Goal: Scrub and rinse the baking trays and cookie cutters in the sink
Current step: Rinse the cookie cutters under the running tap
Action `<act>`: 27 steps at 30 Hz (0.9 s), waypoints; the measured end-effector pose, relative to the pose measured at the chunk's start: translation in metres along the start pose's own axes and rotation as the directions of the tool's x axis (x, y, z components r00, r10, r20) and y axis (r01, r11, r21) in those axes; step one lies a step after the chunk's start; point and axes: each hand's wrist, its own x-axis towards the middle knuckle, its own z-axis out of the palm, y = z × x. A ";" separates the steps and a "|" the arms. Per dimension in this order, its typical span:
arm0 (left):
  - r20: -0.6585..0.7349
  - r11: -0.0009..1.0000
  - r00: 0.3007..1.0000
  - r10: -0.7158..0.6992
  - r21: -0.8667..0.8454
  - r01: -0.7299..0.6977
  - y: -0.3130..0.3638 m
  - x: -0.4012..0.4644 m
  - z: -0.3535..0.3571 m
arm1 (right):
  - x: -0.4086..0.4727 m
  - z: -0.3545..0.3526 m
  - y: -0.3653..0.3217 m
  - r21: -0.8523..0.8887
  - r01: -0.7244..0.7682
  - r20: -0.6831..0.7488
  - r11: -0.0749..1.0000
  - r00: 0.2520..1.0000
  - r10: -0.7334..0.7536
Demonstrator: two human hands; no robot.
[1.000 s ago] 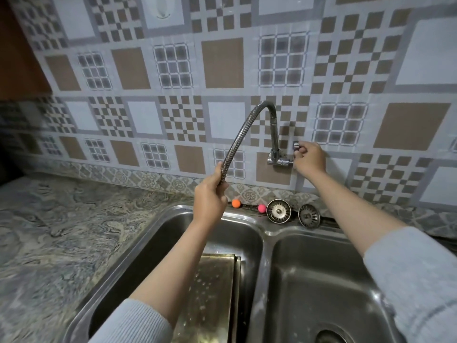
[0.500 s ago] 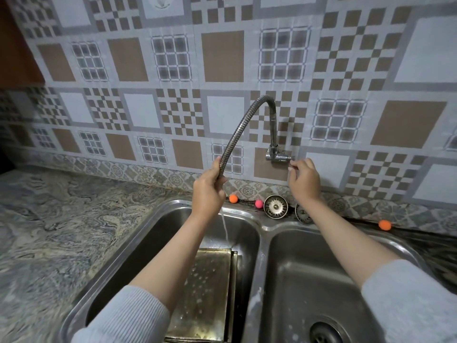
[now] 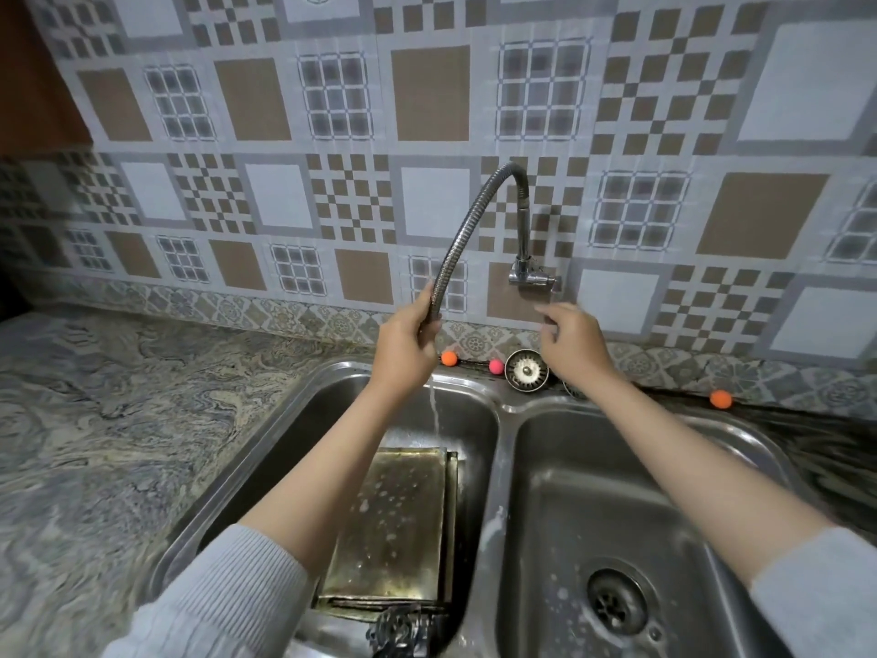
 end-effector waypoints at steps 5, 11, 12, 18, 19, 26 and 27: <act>0.012 0.999 1.000 0.019 -0.046 -0.018 -0.020 -0.020 -0.018 | -0.050 0.039 -0.037 0.017 -0.071 0.125 0.997 0.990 0.069; 0.213 0.980 0.957 -0.196 0.024 0.195 -0.080 -0.071 -0.039 | -0.108 0.116 -0.054 0.059 -0.397 0.288 0.916 0.885 0.365; 0.262 0.970 0.934 -0.244 0.065 0.235 -0.095 -0.081 -0.040 | -0.117 0.130 -0.053 0.039 -0.452 0.310 0.891 0.854 0.419; 0.598 0.874 0.638 -0.486 0.351 0.337 -0.171 -0.138 -0.031 | -0.171 0.187 -0.060 -0.175 -0.558 0.541 0.811 0.634 0.553; 0.644 0.870 0.585 -0.493 0.382 0.313 -0.179 -0.147 -0.029 | -0.179 0.193 -0.063 -0.199 -0.527 0.611 0.826 0.593 0.525; 0.861 0.892 0.285 -0.422 0.450 -0.039 -0.209 -0.173 -0.024 | -0.209 0.220 -0.078 -0.463 -0.162 0.788 0.871 0.376 0.488; 0.865 0.883 0.271 -0.424 0.460 -0.089 -0.213 -0.173 -0.023 | -0.209 0.222 -0.079 -0.483 -0.110 0.794 0.869 0.364 0.487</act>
